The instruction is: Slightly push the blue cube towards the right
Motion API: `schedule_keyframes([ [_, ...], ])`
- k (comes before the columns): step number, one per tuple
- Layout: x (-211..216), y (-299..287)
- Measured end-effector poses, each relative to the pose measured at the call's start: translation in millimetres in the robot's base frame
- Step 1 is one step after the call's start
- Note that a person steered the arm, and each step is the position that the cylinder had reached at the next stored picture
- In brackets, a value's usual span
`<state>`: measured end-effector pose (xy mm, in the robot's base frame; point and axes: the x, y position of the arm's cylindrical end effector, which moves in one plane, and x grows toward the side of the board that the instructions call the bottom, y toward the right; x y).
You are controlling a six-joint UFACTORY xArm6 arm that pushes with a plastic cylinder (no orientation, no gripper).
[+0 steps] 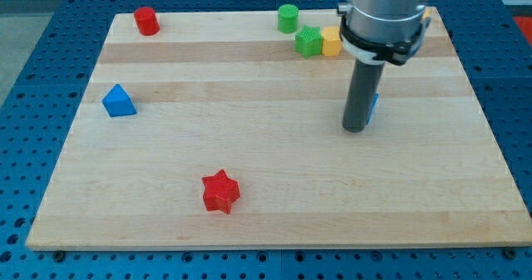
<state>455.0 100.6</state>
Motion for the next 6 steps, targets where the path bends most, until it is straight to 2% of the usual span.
schedule_keyframes([
  [2, -16, -20],
  [6, -16, 39],
])
